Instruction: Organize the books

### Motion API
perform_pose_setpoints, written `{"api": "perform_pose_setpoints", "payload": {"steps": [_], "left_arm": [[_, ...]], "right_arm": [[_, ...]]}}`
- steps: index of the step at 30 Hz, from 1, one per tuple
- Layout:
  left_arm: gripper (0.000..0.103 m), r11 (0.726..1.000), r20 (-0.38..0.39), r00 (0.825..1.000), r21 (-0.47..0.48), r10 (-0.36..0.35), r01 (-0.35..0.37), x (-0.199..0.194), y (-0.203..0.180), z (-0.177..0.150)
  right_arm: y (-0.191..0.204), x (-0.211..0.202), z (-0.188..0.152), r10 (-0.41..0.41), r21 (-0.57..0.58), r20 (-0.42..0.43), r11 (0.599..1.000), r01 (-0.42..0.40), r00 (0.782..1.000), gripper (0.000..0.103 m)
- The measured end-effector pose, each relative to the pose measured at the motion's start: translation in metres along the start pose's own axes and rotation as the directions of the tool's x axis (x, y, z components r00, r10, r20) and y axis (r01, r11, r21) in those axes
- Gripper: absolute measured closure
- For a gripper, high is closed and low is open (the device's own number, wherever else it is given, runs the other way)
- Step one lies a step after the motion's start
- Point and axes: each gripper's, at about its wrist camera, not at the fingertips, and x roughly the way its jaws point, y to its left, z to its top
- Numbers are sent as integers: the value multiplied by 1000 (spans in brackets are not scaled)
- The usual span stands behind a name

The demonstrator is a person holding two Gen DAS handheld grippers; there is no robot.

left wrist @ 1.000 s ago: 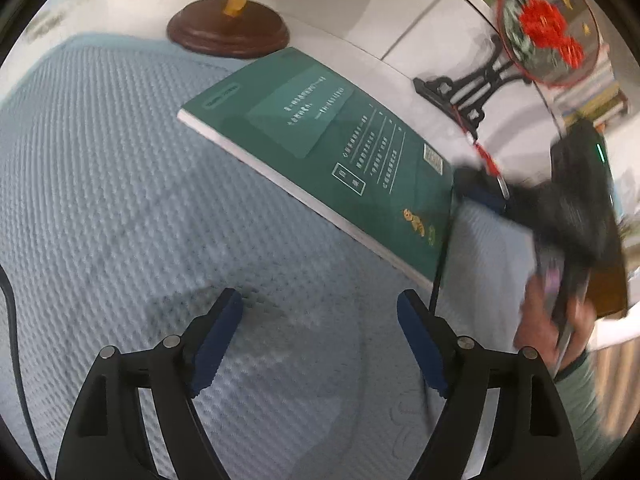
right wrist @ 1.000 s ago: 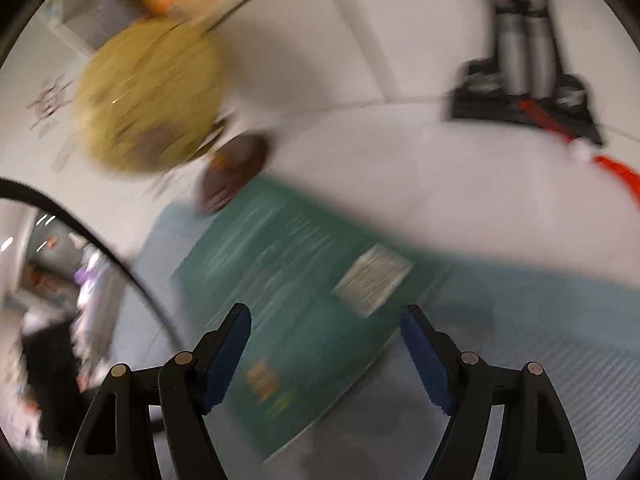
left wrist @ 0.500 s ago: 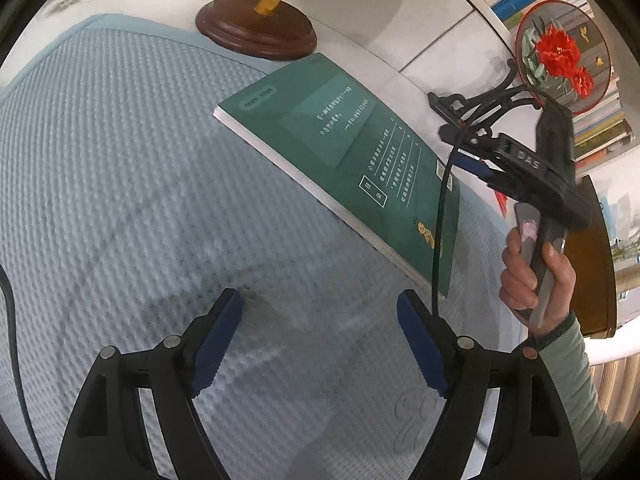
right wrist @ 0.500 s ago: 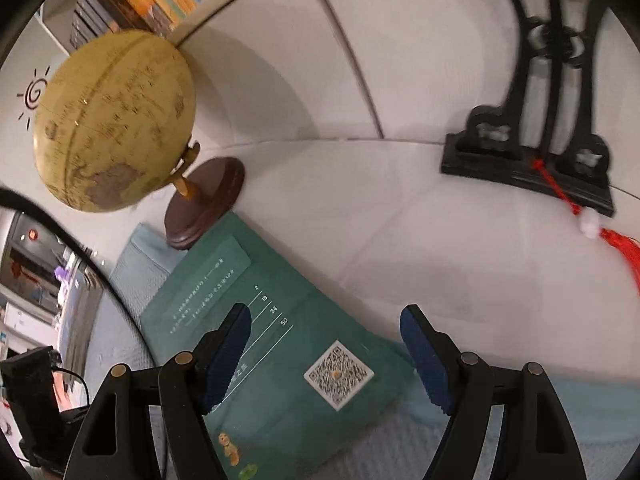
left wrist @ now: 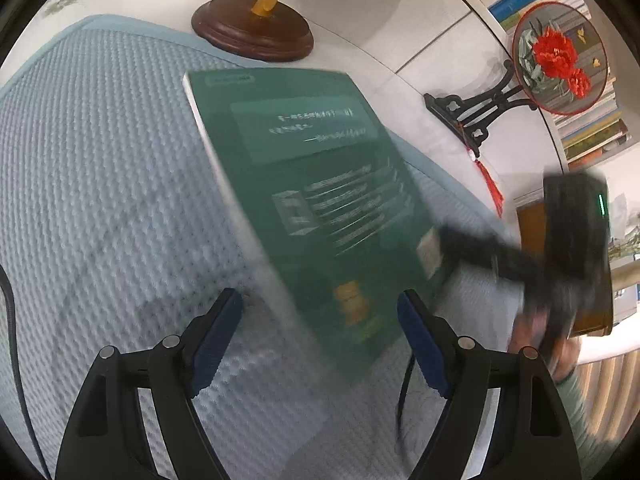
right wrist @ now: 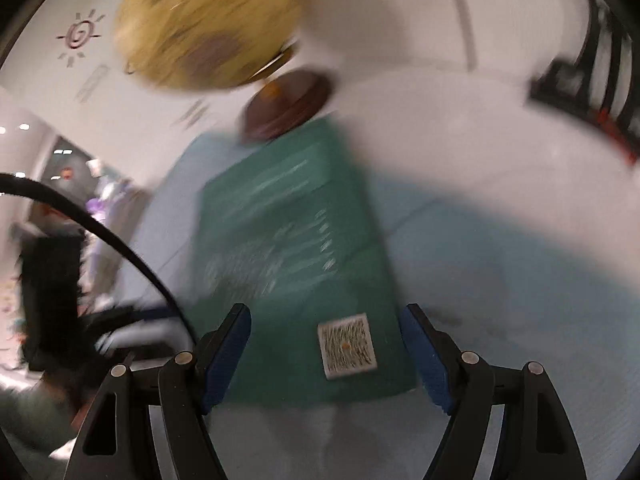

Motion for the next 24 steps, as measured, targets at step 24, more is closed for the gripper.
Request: {"api": "perform_pose_setpoints", "payload": {"steps": [24], "left_arm": [[27,956,-245,967,293,69,6,-9,-84,-142]], "right_arm": [[38,-75,-223,-101,431,79,901,58,992,40]]}}
